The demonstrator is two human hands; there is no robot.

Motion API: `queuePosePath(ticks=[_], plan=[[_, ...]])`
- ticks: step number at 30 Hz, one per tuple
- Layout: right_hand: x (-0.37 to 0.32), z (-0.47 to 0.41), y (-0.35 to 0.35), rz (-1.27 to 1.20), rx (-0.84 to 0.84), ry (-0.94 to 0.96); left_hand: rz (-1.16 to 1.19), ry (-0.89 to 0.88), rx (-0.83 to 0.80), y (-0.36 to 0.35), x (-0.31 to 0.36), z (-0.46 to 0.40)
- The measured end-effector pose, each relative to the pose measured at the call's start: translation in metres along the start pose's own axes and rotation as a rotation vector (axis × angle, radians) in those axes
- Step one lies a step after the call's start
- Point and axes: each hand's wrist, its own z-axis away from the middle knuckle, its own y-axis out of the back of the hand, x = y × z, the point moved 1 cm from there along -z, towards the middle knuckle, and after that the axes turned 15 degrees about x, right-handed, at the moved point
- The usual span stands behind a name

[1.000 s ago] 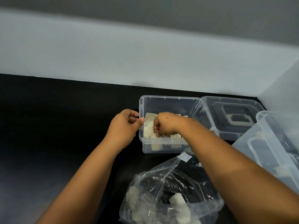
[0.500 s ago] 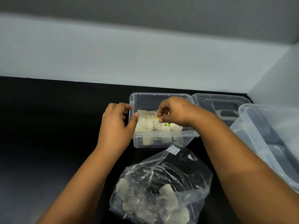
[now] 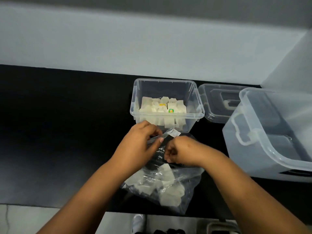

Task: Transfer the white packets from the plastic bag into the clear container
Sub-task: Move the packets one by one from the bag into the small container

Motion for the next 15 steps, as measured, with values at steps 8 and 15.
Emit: queuePosePath(ticks=[8, 15], plan=[[0.008, 0.007, -0.020, 0.115, 0.026, 0.073, -0.132, -0.009, -0.387, -0.009, 0.007, 0.031], [0.019, 0.021, -0.023, -0.091, -0.101, -0.064, -0.496, -0.180, -0.498, -0.025, 0.014, 0.072]])
